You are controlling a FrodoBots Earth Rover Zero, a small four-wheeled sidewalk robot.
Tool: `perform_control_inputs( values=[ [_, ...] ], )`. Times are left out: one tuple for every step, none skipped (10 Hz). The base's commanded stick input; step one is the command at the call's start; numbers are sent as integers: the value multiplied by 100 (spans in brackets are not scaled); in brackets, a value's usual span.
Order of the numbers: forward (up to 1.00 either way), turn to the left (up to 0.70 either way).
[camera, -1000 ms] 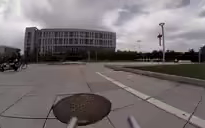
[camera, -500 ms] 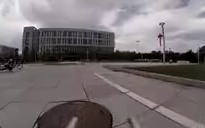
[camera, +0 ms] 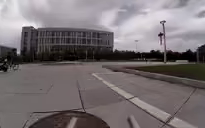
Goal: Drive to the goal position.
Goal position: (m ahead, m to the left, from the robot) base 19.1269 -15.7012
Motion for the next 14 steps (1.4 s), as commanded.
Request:
perform_control_inputs(
  values=[
    [70,1],
    [70,1],
    [70,1],
    [70,1],
    [70,1],
    [70,1],
    [70,1],
    [70,1],
    [70,1],
    [70,13],
    [70,36],
    [70,36],
    [70,36],
    [70,36]
  ],
)
